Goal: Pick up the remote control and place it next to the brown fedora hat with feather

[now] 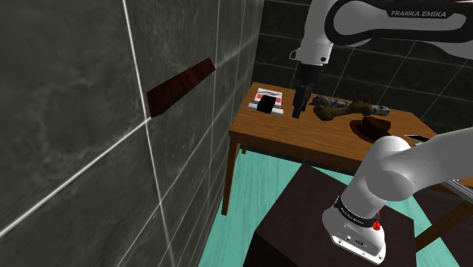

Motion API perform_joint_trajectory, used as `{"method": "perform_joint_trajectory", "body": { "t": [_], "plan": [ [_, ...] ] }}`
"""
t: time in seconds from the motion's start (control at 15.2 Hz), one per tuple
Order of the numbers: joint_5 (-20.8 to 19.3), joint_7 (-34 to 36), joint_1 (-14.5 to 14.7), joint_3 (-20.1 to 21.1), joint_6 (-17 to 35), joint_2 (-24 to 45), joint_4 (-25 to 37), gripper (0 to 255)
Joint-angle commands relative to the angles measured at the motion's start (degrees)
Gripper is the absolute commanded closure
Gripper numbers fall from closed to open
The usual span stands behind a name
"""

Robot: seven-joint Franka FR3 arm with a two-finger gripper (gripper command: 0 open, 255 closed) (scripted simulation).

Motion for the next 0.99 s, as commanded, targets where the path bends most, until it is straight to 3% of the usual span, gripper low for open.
{"method": "perform_joint_trajectory", "body": {
  "t": [0.0,0.53,0.92],
  "plan": [
    [0.0,0.0,0.0,0.0,0.0,0.0,0.0,0],
    [-6.8,-12.1,-2.7,-7.8,9.7,8.2,-0.6,0],
    [-9.7,-20.9,-3.9,-13.5,17.1,17.4,2.3,0]
  ]
}}
